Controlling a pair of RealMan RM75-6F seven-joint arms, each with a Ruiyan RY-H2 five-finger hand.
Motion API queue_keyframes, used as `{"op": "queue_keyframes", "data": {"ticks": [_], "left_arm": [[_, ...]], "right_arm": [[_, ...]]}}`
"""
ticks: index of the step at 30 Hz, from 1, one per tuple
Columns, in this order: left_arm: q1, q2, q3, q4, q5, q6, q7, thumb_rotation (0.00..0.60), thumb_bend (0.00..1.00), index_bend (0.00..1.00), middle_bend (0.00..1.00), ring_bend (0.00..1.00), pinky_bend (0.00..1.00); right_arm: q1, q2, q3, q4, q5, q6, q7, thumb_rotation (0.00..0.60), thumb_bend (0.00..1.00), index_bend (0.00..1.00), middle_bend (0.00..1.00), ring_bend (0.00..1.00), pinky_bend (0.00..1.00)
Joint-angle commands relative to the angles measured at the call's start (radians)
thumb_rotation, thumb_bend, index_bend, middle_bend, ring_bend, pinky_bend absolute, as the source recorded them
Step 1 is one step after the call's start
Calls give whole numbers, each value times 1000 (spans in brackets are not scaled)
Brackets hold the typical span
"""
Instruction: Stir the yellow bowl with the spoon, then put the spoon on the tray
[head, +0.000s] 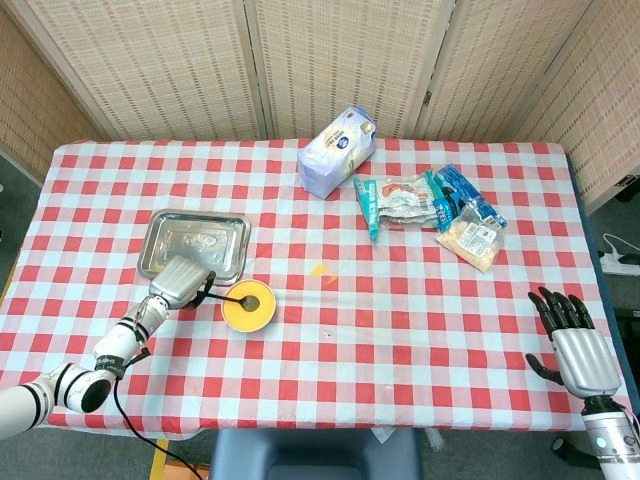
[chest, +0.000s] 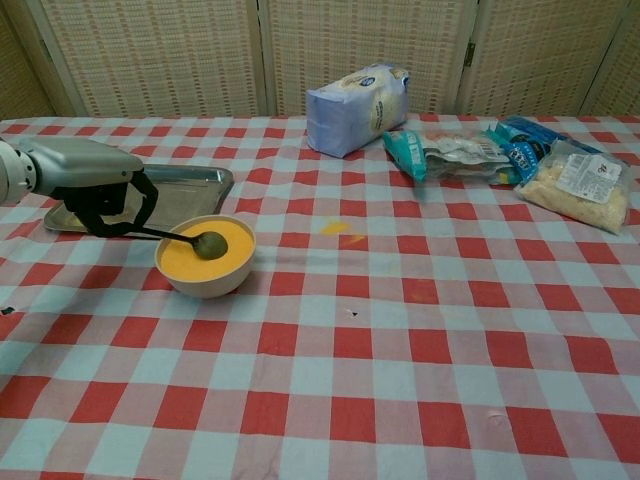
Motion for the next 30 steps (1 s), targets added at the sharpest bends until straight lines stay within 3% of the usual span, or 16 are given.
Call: {"op": "queue_keyframes", "data": {"ticks": [1,12,23,30], "left_arm": [[0,-1,1,3,1,-3,-1,600,457,556,1000,1000,1000],[3,5,1,-1,10,-1,-8,600,457,547,1000,1000,1000],[19,28,5,-32,28,24,-9,600,464,762,1000,1000,1000],[61,68,-7,-89,94,115,-71,600,482,885,1000,1000,1000]], "right_arm": [[0,0,0,0,0,0,-1,600,170,0,0,0,0],[1,-2,1,1,4,-2,-3,600,170,0,0,0,0],[-2,0,0,0,0,2,0,600,170,0,0,0,0],[-4,3,-3,-4,-9,10,2,600,170,0,0,0,0]]}}
